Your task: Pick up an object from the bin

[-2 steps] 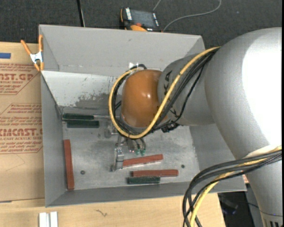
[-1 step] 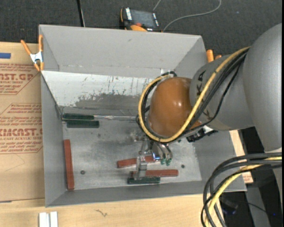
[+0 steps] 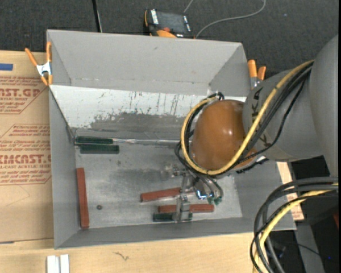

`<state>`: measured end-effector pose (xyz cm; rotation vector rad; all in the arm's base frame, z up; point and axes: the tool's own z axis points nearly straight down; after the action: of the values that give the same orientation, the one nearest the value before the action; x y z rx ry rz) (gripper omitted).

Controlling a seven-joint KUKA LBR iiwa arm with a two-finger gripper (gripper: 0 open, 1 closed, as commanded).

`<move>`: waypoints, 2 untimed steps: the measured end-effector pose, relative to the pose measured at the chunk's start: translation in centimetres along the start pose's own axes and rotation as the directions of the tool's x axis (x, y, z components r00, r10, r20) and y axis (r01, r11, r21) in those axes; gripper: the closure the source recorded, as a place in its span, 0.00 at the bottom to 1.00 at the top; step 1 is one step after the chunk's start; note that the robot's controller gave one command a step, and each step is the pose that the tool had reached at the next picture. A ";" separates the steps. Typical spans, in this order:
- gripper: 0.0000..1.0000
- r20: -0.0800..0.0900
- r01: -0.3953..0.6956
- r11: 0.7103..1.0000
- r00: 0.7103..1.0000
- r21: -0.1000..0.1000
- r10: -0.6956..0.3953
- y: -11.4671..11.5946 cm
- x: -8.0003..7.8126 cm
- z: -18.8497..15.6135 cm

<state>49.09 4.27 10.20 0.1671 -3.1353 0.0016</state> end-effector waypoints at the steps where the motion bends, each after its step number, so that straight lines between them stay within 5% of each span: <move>1: 0.00 0.009 -0.022 1.000 1.000 -0.003 0.022 -1.2 0.9 3.3; 2: 0.00 0.008 -0.023 1.000 1.000 -0.002 0.023 -1.1 0.8 3.2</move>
Offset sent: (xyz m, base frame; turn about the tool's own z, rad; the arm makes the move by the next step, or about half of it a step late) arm -0.0094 -0.0133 -0.0320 0.0203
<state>48.45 3.09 7.00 0.1308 -3.1447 -0.0028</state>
